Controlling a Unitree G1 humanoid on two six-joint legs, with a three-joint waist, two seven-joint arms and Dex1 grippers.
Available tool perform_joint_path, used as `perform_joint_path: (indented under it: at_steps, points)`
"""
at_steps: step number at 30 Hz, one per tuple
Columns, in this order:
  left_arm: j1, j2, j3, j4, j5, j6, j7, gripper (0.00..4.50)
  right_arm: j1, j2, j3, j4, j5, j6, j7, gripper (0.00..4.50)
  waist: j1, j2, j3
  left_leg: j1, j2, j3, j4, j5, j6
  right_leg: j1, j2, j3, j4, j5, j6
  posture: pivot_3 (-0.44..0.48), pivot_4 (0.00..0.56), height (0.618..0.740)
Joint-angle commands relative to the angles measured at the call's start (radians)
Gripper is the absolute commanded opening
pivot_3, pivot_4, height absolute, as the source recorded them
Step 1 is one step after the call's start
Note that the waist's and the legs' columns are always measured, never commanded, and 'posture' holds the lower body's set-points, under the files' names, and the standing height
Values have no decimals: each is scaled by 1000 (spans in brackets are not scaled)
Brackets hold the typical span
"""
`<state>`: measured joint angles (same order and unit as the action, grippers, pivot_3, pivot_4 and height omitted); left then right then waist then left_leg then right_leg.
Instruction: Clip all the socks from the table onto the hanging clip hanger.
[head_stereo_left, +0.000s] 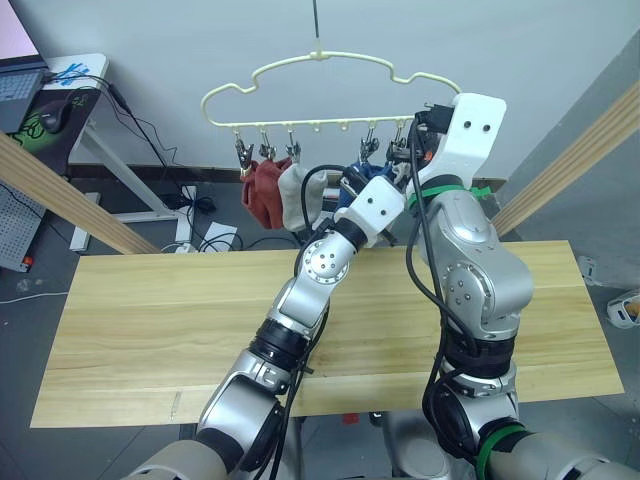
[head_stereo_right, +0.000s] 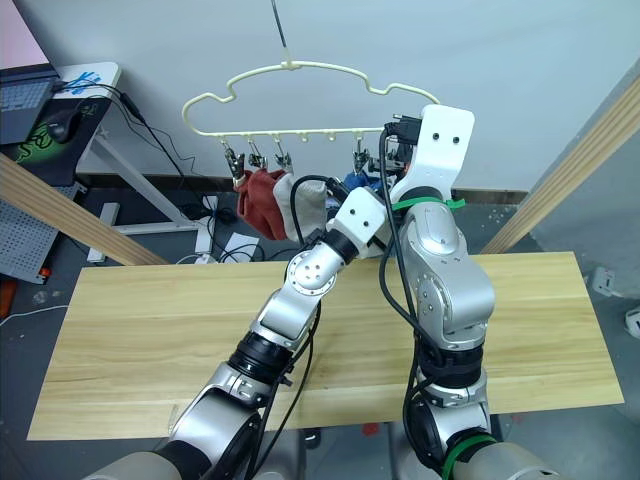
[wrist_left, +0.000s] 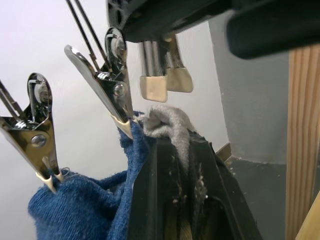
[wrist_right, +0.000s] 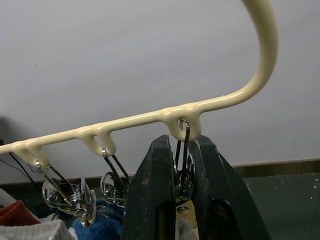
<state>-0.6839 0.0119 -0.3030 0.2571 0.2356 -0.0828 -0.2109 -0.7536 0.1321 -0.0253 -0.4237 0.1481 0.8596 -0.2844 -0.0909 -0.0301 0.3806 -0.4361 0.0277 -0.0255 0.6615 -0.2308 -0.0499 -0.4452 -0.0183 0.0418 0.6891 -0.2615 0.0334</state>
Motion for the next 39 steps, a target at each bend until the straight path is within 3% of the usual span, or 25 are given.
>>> perform_joint_path:
  at_steps: [1,6,16,30,39]
  points:
    - [61,2,-30,-70,-28,-86,-42,0,-20,73,31,-45,36,-5,14,109,-2,0,0,0,0,0,0,0,0,0,0,0,0,0,0,-176,346,740]
    - [108,2,21,-121,-172,-119,-142,0,-27,50,20,-39,51,-6,19,109,-3,0,0,0,1,0,1,0,0,0,0,0,1,0,0,-172,346,740]
    - [78,-5,78,-104,-258,-140,-185,0,-29,35,8,-45,70,17,48,109,-6,0,0,0,0,0,1,0,0,0,0,0,1,0,0,-174,343,740]
    - [60,22,85,-15,-273,-121,-264,0,-27,36,3,-57,90,27,46,109,-21,0,0,0,0,0,1,0,0,0,0,0,1,0,0,-181,343,740]
    - [24,36,102,50,-160,-193,-144,0,-24,34,3,-61,97,35,47,109,-22,0,0,0,0,0,1,0,1,0,0,0,1,0,0,-183,341,740]
